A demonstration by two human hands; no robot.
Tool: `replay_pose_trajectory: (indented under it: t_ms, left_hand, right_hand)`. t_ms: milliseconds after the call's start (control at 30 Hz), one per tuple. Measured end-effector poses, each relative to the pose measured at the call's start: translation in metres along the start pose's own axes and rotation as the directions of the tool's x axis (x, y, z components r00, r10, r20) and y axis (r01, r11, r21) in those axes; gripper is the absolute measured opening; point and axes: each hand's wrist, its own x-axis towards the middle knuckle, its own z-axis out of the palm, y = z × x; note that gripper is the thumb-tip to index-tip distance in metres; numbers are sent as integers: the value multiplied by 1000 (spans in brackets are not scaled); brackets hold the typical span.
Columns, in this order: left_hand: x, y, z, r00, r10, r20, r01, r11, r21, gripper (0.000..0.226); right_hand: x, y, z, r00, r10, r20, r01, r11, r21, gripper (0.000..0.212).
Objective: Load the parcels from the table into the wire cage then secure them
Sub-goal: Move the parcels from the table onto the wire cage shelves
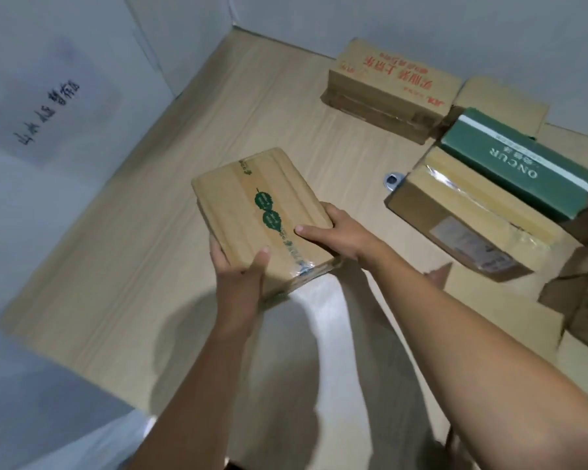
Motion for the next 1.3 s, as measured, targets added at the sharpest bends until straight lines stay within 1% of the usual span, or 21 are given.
replay_pose_trajectory:
  t_ms: [67,200,300,367,467,567,600,667,767,833,900,1000,1133,1167,1233,1300]
  left_hand:
    - [-26,7,-20,999,41,-3,-40,998,52,94]
    - [-87,40,-50,989,146,39,-150,978,147,99]
    - [-143,55,-73,981,196,-4,-190,957,219,104]
    - [-184,54,-89,977,205,-62,-185,953,239,107]
    - [-245,38,-112,962,228,-148,-200,963,183,105]
    - [-305,14,-143,930,247,-272,-220,967,125,93]
    - [-325,4,-155,917,237,-320,-214,971,105,92]
    - [-368,-17,-180,882,195,-428,-184,981,66,96]
    - [-437,-56,-216,807,117,-579,-145,989,-2,92]
    - [-486,-83,-233,740,78,-669,-137,990,-36,90]
    - [-536,-110,-244,641,35,-767,-146,986,-76,86]
    - [-610,-153,-252,451,-45,-891,-160,978,-131,82]
    - [-695,-206,-245,245,-218,-945,-181,947,-265,87]
    - [-712,-216,-244,201,-254,-946,-185,939,-291,87]
    - [-741,-238,-241,143,-325,-935,-208,914,-349,88]
    - [-761,-263,-239,113,-389,-914,-223,887,-405,81]
  right_hand:
    - [-32,8,15,1000,-15,6,14,995,103,88]
    - [-104,12,40,995,-93,-28,98,957,273,90]
    - [-163,8,63,989,-143,-33,145,928,343,88]
    - [-201,7,79,983,-178,-38,180,929,325,85]
    - [-246,8,99,974,-228,13,217,942,257,83]
    - [-279,9,130,947,-292,130,271,950,158,98]
    - [-290,11,144,934,-312,175,294,948,120,103]
    - [-314,16,178,901,-345,262,344,938,51,104]
    - [-351,30,234,831,-366,418,426,903,-56,99]
    - [-374,39,269,757,-357,547,486,868,-106,97]
    - [-398,50,306,664,-336,668,544,830,-123,96]
    - [-443,71,362,539,-289,791,625,767,-145,93]
    - [-507,108,423,361,-145,921,686,711,-157,88]
    - [-521,119,434,329,-99,939,693,700,-169,87]
    - [-545,139,455,288,-20,957,712,674,-200,86]
    - [-562,160,476,259,32,965,743,632,-221,83]
